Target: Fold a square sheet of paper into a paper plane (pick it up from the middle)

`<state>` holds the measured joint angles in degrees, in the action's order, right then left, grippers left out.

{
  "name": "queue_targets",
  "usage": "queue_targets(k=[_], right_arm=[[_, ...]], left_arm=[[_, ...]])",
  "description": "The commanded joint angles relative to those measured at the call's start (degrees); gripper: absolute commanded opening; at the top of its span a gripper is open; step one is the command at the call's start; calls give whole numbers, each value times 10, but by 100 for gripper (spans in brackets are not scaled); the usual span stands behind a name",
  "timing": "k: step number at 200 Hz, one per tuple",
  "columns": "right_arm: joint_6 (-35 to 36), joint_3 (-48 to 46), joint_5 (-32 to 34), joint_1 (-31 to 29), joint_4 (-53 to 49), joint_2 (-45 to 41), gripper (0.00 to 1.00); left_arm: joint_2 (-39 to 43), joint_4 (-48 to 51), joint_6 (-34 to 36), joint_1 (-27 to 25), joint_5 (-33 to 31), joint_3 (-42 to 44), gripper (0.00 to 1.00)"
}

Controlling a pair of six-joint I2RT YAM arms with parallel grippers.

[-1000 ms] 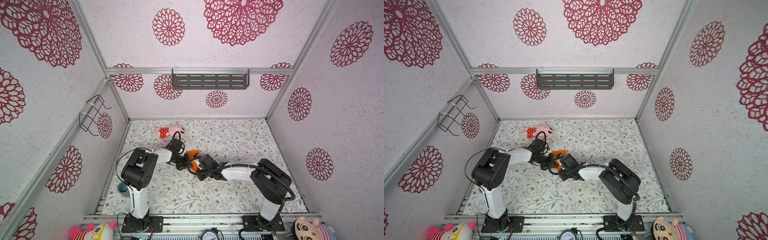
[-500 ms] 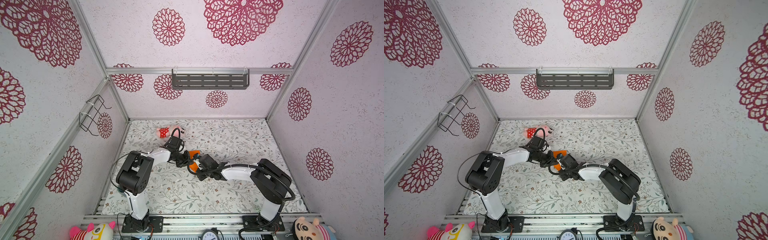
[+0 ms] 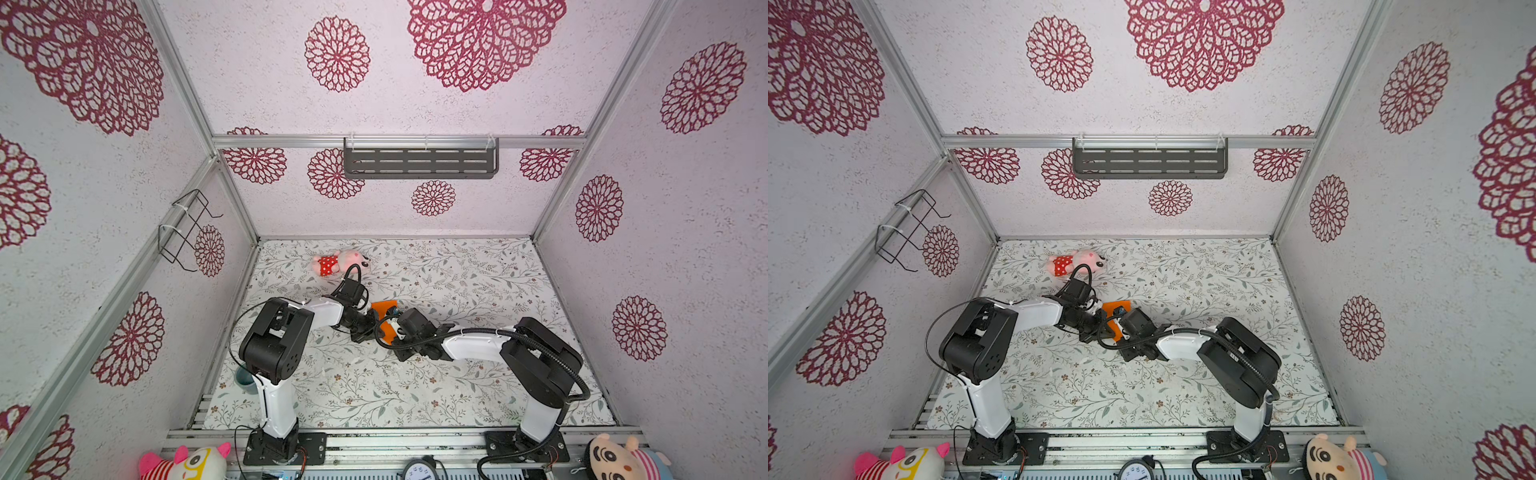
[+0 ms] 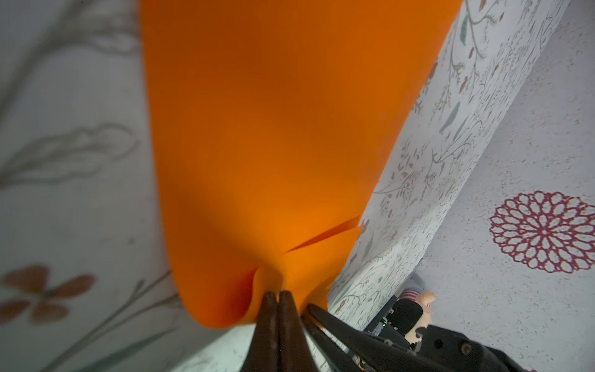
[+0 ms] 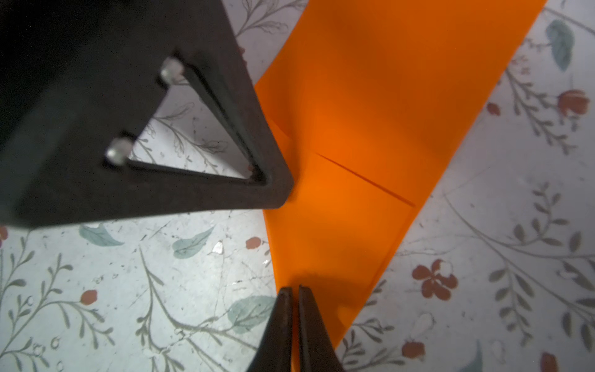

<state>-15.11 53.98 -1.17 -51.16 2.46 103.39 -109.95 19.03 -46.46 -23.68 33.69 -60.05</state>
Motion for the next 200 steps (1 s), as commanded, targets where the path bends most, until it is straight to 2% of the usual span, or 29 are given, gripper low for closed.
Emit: queue_targets(k=[1,41,91,171,200], right_arm=[[-4,3,13,-1,-45,23,11],[-3,1,16,-1,-51,21,11],[-1,-2,19,0,-57,19,11],[-1,-5,19,0,-56,16,11],[1,-7,19,1,-55,15,11]], left_arm=[[-13,24,20,1,-28,-11,4],[-20,64,58,1,-65,-21,2],[-20,154,135,1,-156,-58,3],[-45,217,162,1,-247,-98,2],[-49,224,147,3,-254,-127,2]])
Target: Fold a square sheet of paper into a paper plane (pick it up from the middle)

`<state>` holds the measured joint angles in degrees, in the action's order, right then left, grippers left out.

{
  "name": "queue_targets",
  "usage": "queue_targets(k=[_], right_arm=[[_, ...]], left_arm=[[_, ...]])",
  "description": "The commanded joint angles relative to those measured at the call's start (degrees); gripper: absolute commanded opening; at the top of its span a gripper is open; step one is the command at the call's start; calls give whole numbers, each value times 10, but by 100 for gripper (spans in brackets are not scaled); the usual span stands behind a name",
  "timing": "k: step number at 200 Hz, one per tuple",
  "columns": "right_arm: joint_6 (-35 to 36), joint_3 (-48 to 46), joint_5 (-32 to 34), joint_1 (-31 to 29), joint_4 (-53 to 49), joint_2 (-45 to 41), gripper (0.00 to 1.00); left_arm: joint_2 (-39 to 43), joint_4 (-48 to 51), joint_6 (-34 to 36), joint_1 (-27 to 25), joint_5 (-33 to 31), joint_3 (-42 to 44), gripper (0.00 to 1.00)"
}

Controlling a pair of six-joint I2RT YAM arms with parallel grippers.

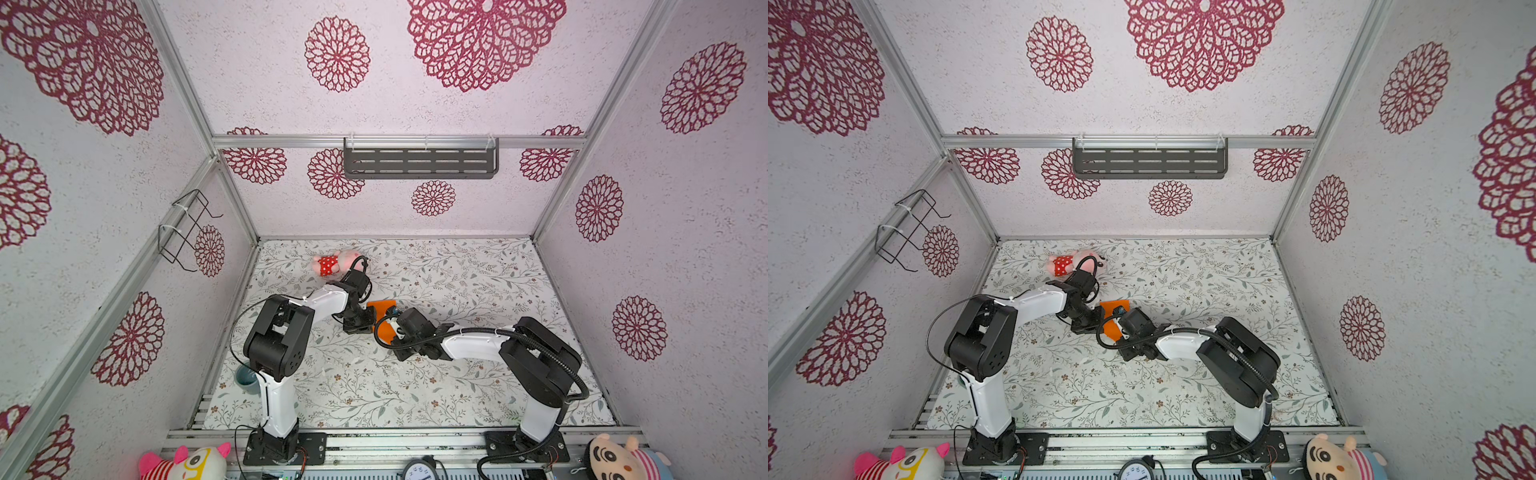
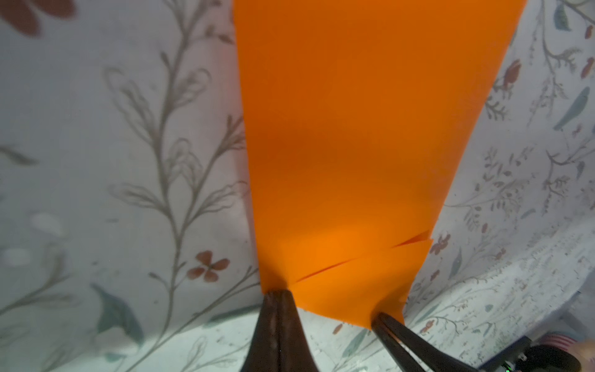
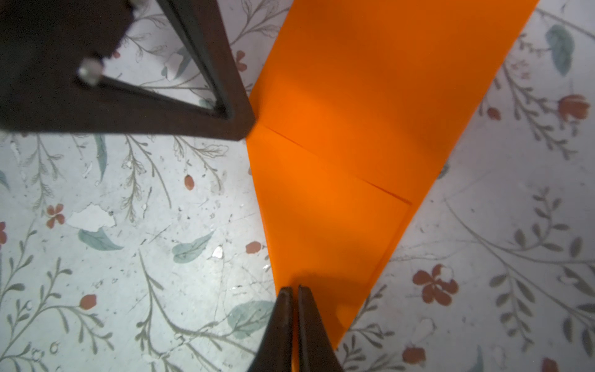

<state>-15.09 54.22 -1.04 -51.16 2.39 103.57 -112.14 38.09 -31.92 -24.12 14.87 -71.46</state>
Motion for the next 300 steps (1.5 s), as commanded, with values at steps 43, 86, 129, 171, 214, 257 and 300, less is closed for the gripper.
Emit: queue_targets(k=[43,86,129,171,214,257,300], right_arm=[[-2,-13,24,1,-51,8,10],[-2,-16,37,4,-28,2,10],[-2,-23,18,9,-1,-8,10],[-1,-28,7,11,12,-11,10],[5,-28,3,11,16,-14,10],[18,-19,4,12,13,-22,11],[45,13,-8,11,8,-19,12]], left_arm=[[-23,51,-5,8,-79,-40,2],[74,-9,-19,14,13,-17,4],[75,-126,-84,9,138,49,3],[27,-119,-78,-1,155,39,1],[-26,-78,-51,-1,142,-3,0],[-42,-51,-32,-1,111,1,0],[-49,-43,-27,-1,94,8,0]])
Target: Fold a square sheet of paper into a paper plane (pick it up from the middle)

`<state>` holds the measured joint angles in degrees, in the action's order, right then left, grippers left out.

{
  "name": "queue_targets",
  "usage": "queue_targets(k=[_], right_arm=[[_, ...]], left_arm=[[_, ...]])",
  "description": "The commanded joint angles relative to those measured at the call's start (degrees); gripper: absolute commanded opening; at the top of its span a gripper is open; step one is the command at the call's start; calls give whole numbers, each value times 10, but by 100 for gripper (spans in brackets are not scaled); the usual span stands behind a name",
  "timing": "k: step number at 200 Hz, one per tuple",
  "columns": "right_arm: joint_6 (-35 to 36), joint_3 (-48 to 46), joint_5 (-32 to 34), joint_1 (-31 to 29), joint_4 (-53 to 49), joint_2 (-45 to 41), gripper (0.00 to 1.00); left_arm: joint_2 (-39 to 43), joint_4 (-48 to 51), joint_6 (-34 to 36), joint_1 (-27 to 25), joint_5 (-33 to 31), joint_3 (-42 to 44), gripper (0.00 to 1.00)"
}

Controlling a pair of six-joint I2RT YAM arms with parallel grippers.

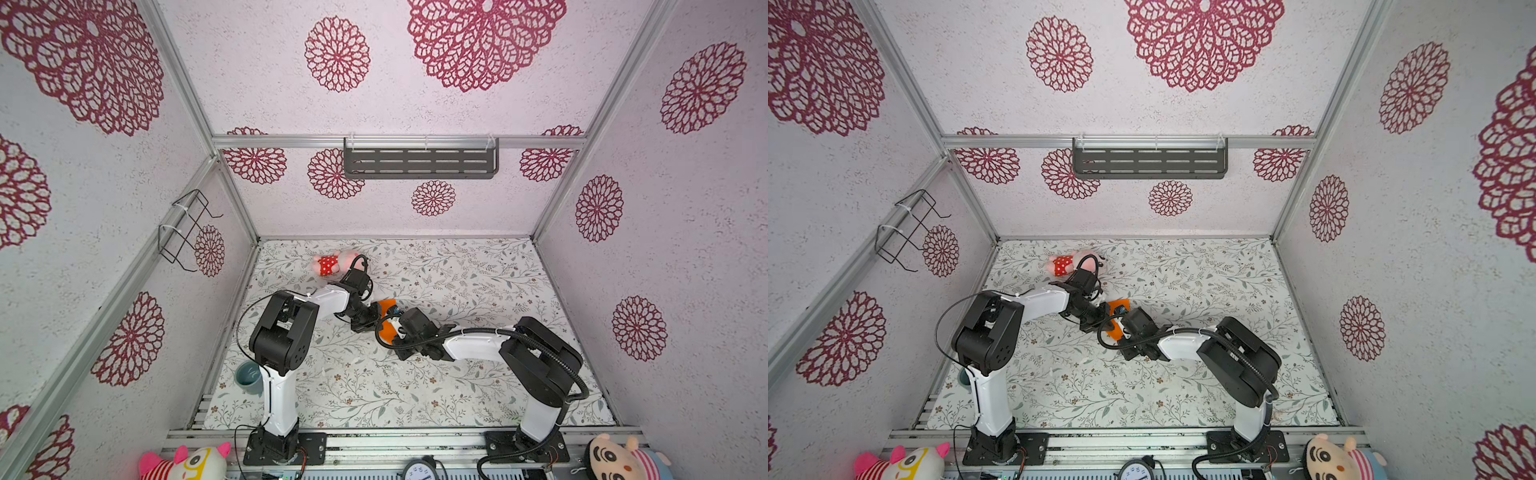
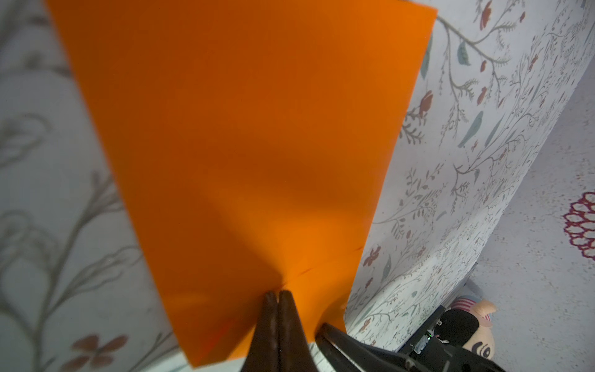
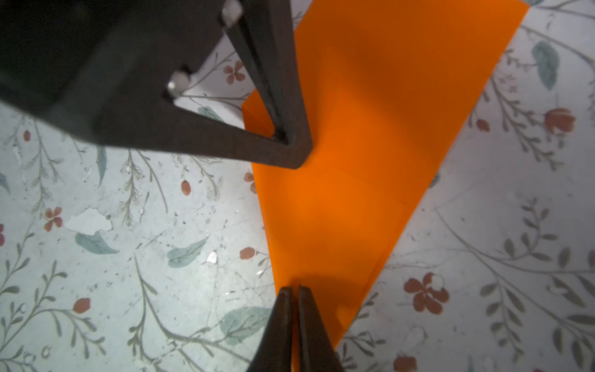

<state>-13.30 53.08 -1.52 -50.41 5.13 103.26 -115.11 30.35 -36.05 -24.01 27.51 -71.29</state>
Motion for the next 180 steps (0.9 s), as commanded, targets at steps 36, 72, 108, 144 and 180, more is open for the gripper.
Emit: queue_targets(k=[36,72,108,144,180], right_arm=[[29,38,-13,3,-29,13,12],[13,6,-20,3,-36,6,11],[11,-19,-21,3,-62,-13,11],[8,-39,-17,3,-85,-31,10],[-6,-57,-22,3,-99,-46,10]], left_arm=[[-21,39,15,-2,-44,5,0],[-24,45,13,-2,-52,7,0],[-29,52,11,-1,-62,7,0],[-31,53,12,-2,-65,7,0],[-33,54,13,-2,-65,6,0]])
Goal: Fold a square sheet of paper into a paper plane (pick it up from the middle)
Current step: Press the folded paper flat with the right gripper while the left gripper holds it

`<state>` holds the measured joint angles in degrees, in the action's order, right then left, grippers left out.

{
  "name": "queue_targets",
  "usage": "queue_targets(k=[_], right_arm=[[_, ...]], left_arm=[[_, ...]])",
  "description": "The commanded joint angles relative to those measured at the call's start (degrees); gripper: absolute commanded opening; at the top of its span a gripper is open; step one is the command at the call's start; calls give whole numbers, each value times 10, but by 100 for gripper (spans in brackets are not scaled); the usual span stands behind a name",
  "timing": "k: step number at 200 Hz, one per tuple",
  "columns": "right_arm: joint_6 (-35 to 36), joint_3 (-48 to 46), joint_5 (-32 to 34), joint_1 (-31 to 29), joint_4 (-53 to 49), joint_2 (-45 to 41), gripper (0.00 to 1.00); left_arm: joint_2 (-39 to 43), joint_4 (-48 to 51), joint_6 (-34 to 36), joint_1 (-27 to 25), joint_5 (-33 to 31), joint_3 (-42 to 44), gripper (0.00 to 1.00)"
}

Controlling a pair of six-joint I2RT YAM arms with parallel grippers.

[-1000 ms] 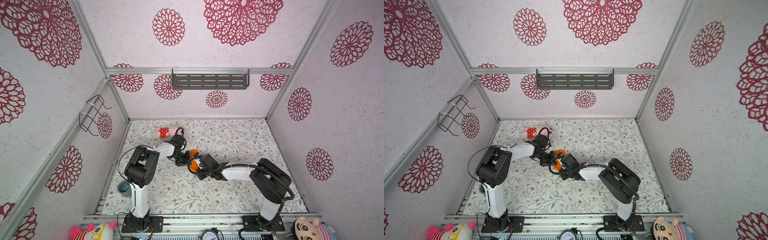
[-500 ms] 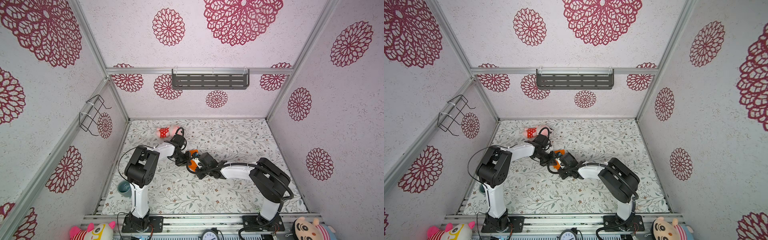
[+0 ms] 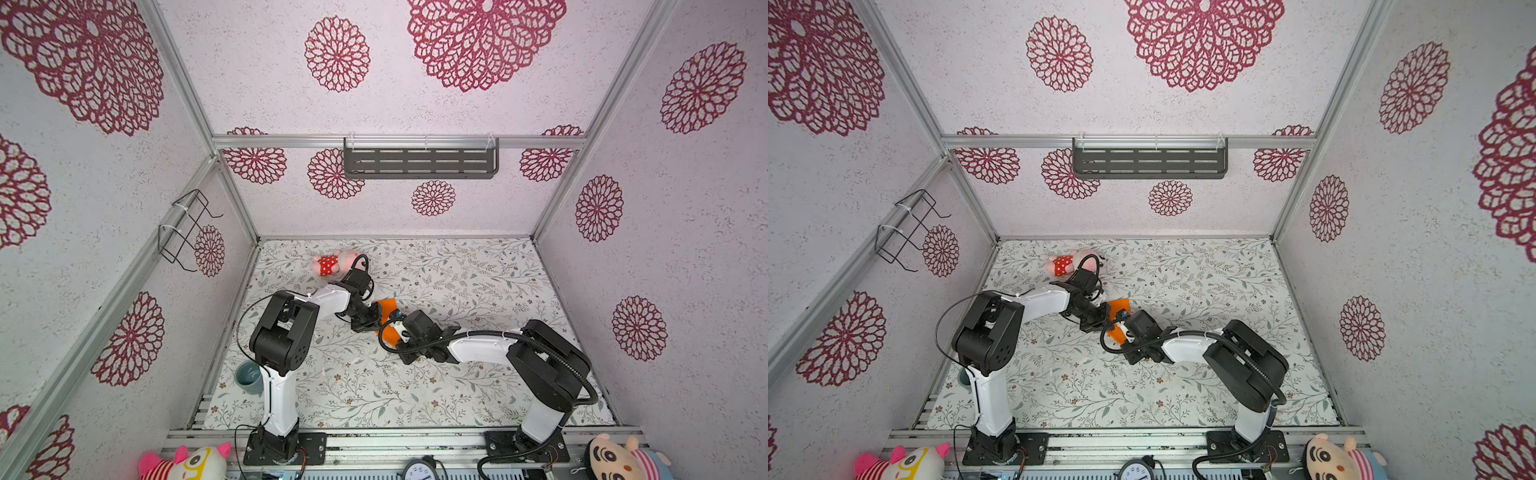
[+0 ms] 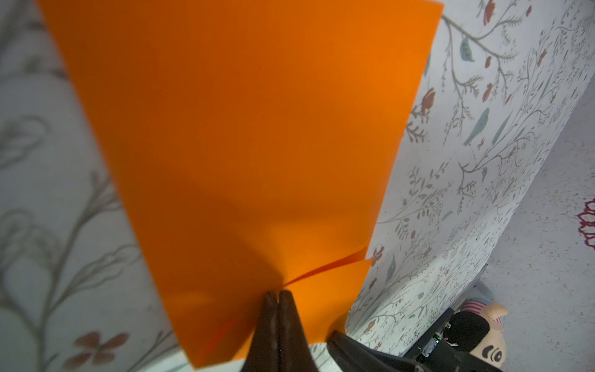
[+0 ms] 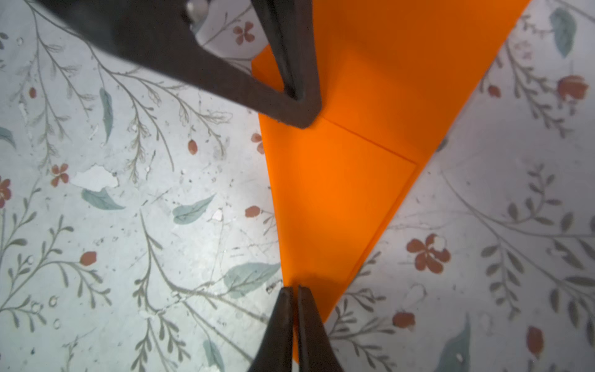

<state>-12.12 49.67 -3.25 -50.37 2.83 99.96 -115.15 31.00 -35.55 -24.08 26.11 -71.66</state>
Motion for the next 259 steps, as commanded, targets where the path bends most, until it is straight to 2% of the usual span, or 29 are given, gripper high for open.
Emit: queue_targets(k=[1,44,92,154,197,230,259], right_arm=[[-19,-23,-4,3,-76,-14,9],[-65,-65,0,3,-77,-46,6],[-58,-39,11,4,-35,-112,8],[-65,24,13,13,8,-15,7],[-74,21,1,17,5,10,7],[-82,14,-4,17,1,18,7],[-84,13,-9,18,1,23,7]], left_arm=[[-33,48,8,-1,-52,9,0],[-31,48,8,0,-46,7,0],[-25,44,3,-1,-26,-8,0],[-11,32,-6,-2,12,-27,0],[7,7,-13,-3,38,-30,0],[75,-54,-44,-6,57,24,1],[82,-64,-51,-23,62,55,1]])
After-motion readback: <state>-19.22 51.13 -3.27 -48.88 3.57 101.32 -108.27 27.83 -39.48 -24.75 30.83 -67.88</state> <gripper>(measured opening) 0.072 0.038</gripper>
